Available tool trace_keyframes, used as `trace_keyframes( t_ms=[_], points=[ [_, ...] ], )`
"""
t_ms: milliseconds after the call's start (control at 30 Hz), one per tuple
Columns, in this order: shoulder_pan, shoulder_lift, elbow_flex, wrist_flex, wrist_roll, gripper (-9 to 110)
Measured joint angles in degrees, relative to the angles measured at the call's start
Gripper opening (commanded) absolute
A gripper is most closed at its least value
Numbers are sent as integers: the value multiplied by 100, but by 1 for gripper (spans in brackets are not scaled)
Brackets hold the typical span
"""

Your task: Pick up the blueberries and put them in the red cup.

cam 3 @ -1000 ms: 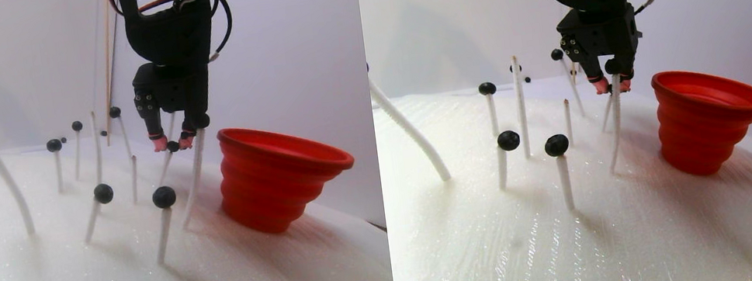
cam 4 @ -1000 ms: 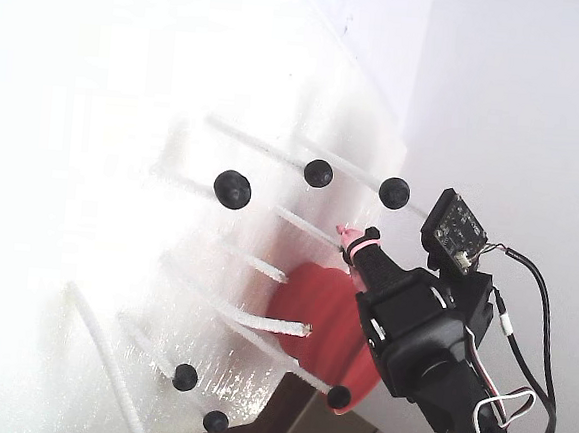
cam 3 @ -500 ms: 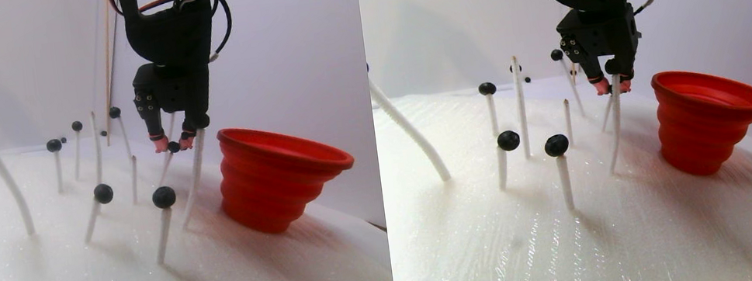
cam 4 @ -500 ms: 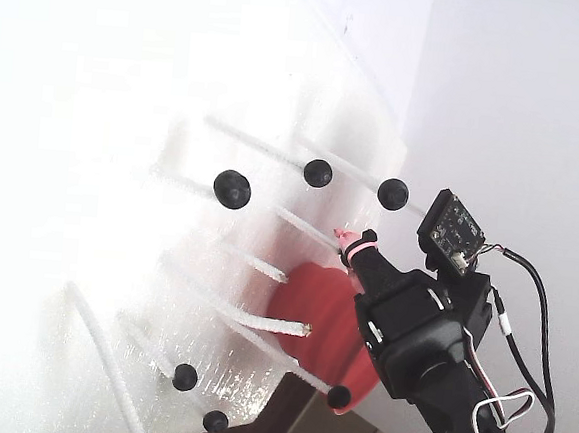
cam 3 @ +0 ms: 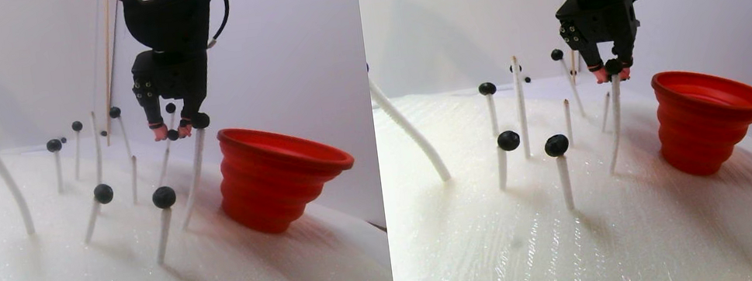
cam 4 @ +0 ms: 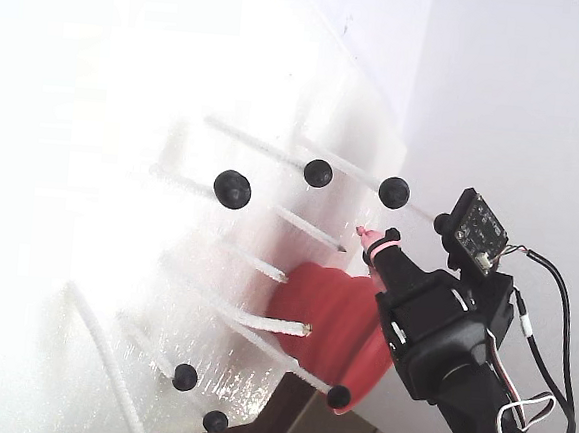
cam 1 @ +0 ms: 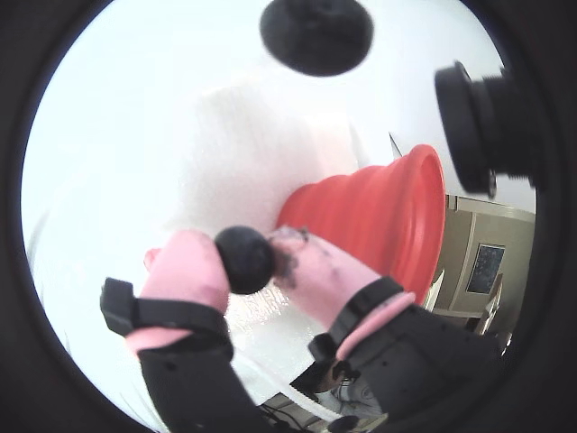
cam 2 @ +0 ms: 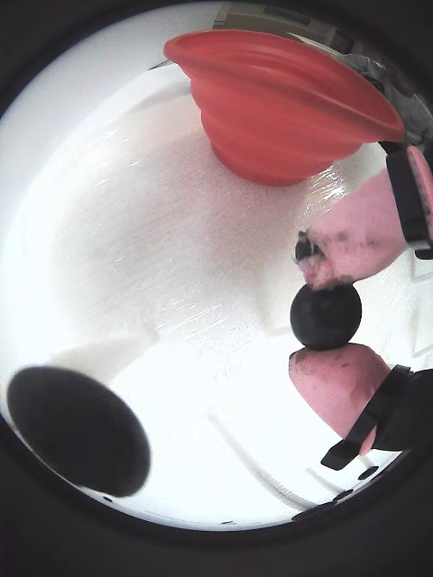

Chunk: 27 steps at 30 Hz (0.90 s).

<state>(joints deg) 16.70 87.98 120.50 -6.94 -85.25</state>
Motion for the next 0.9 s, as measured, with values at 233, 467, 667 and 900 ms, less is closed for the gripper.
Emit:
trace_keyframes(
  t_ms=[233, 467, 667, 900],
  points=[
    [0, 272, 141, 237, -18, 10],
    [0, 519, 149, 519, -158, 10],
    [193, 870, 149, 853, -246, 10],
    [510, 1116, 229, 1143, -422, 10]
  ],
)
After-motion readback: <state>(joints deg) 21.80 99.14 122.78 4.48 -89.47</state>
